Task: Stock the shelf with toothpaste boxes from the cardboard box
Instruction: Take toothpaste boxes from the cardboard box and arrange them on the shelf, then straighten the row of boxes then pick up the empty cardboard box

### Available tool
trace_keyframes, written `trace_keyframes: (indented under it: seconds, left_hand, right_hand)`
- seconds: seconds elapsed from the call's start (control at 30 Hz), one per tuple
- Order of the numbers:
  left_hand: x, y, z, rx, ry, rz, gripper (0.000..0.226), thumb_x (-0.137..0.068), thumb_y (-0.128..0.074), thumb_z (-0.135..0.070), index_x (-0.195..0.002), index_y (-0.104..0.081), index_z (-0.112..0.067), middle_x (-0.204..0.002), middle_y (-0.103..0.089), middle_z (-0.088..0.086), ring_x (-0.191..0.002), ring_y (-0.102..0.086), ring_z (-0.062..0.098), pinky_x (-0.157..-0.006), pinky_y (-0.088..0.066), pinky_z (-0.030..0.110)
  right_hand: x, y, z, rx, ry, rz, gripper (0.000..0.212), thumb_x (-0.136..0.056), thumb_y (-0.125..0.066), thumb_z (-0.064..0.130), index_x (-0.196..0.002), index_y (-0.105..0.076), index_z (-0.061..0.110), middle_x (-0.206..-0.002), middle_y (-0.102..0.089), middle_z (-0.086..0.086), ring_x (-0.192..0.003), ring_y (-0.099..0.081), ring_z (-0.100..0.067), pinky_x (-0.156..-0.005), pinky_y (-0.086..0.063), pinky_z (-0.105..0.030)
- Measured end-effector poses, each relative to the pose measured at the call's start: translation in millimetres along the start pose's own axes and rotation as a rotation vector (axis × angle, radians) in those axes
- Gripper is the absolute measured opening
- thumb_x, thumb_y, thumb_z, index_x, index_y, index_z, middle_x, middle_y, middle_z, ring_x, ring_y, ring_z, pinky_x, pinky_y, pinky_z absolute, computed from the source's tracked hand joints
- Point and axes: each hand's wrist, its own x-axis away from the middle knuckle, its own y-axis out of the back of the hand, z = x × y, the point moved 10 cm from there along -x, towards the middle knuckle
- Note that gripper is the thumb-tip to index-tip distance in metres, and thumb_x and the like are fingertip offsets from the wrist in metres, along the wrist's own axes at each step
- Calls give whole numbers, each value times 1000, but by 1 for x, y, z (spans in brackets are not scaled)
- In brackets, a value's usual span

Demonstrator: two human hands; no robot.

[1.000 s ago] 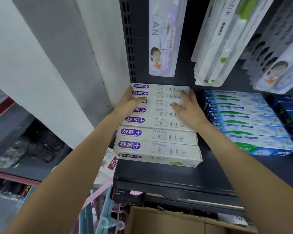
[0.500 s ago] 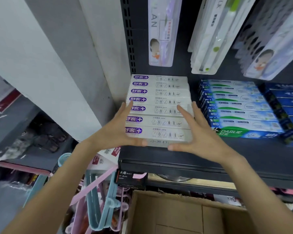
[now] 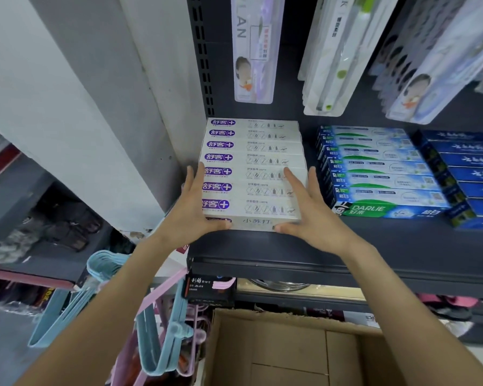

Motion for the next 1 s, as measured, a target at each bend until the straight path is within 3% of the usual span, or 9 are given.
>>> trace_keyframes:
  seconds: [0.07, 0.13, 0.23, 0.33, 0.5, 0.6, 0.7, 0.87, 1.0]
  left_hand:
    - [0, 2, 0, 33, -14, -9, 114, -62, -86, -32, -147, -10, -31, -146, -35, -6, -140, -27, 25, -112, -30, 52]
    - [2, 3, -1, 25, -9, -16, 109, -64, -86, -23, -146, -14, -27, -139, -40, -9, -129, -40, 18, -108, -38, 41]
    - [2, 5, -5, 12, -30, -28, 106, -66, -85, -18, -146, -16, -25, -135, -38, -14, -126, -40, 14, -106, -36, 31]
    - [1, 4, -5, 13, -32, -17, 107, -63, -87, -21, -145, -19, -25, -136, -40, -10, -125, -40, 16, -109, -37, 41]
    - [4, 6, -6, 51, 16, -25, 104, -50, -85, -36, -132, -22, -44, -126, -46, -12, -121, -46, 18, -107, -36, 48]
    - [3, 7, -3, 65, 34, -31, 99, -45, -82, -45, -129, -30, -41, -124, -53, -11, -119, -49, 16, -105, -37, 50]
    - [0, 5, 0, 75, 20, -40, 103, -44, -83, -44, -132, -31, -37, -125, -54, -12, -120, -50, 16, -104, -37, 50]
    - [-2, 6, 1, -1, 45, -50, 107, -40, -80, -45, -133, -28, -35, -125, -52, -9, -121, -47, 18, -103, -37, 53]
    - [12, 9, -10, -367, 168, -32, 122, -58, -80, -41, -150, 0, -34, -158, -8, 9, -145, -6, 32, -112, -23, 56]
  right_hand:
    - [-1, 0, 1, -37, 4, -27, 106, -79, -75, 15, -149, 3, 37, -150, 38, 2, -132, 15, 6, -104, -6, -12]
    - [-2, 0, 1, -44, 14, -40, 104, -79, -75, 14, -150, -2, 35, -150, 36, 3, -128, 15, 9, -102, -5, -8]
    - [-2, 0, 2, -71, 47, -63, 105, -78, -76, 13, -150, -4, 35, -150, 37, 5, -128, 19, 11, -101, -3, -6]
    - [0, 4, 6, -84, 77, -126, 112, -75, -78, 11, -150, 1, 37, -148, 41, 5, -138, 24, 0, -105, -2, -9]
    - [12, 8, 13, 72, 77, -229, 111, -76, -77, 22, -150, 5, 32, -150, 37, -1, -142, 25, -15, -120, -4, -41]
    - [23, 2, 9, -64, -40, -199, 102, -83, -68, 41, -150, 9, 29, -154, 30, 0, -144, 19, -14, -116, -4, -31]
    - [25, -7, 9, -48, -114, -187, 91, -89, -57, 46, -151, 6, 24, -154, 28, -3, -145, 15, -16, -112, -6, -26]
    - [24, -8, 12, 19, -148, -183, 87, -91, -56, 42, -151, 3, 22, -154, 29, -9, -143, 23, -23, -115, 4, -33]
    - [46, 10, 32, 121, -49, -293, 74, -93, -55, 35, -151, -13, 20, -157, 15, -12, -143, 21, -24, -118, 6, -38]
